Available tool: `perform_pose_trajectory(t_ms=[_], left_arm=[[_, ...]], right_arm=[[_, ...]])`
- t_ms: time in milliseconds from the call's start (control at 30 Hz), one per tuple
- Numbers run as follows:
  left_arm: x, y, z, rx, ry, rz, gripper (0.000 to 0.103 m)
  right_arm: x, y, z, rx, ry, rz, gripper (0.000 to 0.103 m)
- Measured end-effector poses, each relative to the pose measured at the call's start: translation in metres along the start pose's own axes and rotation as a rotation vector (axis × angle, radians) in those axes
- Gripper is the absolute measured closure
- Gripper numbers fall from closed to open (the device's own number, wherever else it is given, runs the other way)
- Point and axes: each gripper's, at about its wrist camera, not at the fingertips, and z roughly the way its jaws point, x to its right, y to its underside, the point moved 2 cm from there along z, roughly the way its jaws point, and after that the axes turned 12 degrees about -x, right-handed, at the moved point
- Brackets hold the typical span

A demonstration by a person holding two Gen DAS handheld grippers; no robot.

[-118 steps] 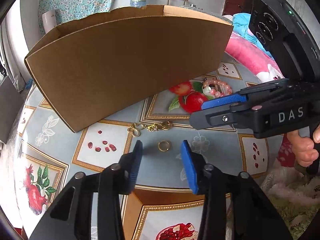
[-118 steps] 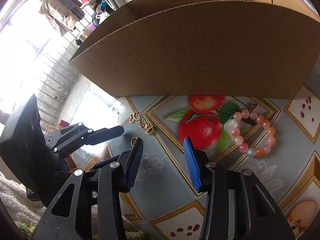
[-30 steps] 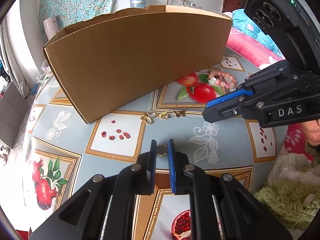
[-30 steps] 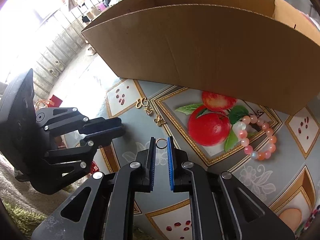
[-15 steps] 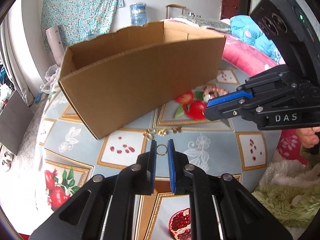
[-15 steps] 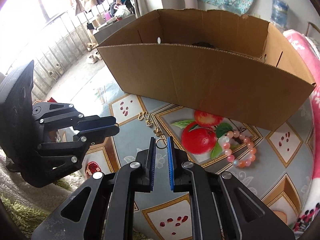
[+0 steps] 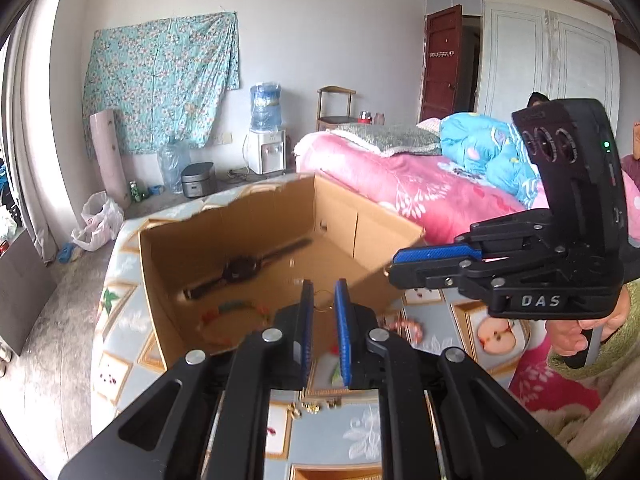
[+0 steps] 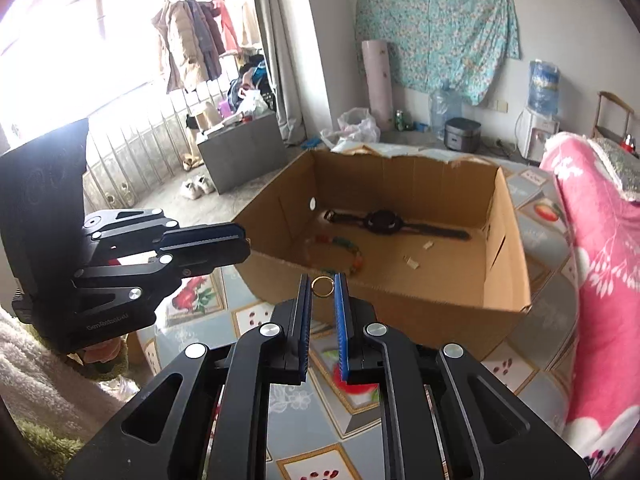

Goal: Organize jewelry
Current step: 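Lift the gold ring with the left tool and carry it over the box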

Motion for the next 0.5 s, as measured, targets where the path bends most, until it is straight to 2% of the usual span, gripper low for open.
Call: perform_pose_trajectory(t_ms=[100, 200, 333, 500], left_arm=[[-0.010, -0.018, 0.014, -0.029, -0.004, -0.004, 0.092], [-0.025, -0.042, 0.035, -0.101, 0.040, -0.028, 0.092], [-0.059, -0.078, 0.088, -0.285, 0.135, -0.097, 0.093], [-0.098, -0.098, 0.172, -0.551, 0.187, -0.195, 0.093]], right_arm=[[0.014, -0.014, -0.004, 0.038, 0.020, 0.003, 0.094], [0.034, -0.028, 0.010, 0.013, 0.053, 0.015, 0.094], [0.061, -0.040, 0.041, -0.087, 0.016, 0.049, 0.094], [0.089, -0.052, 0.073, -0.227, -0.054, 0.105, 0.094]])
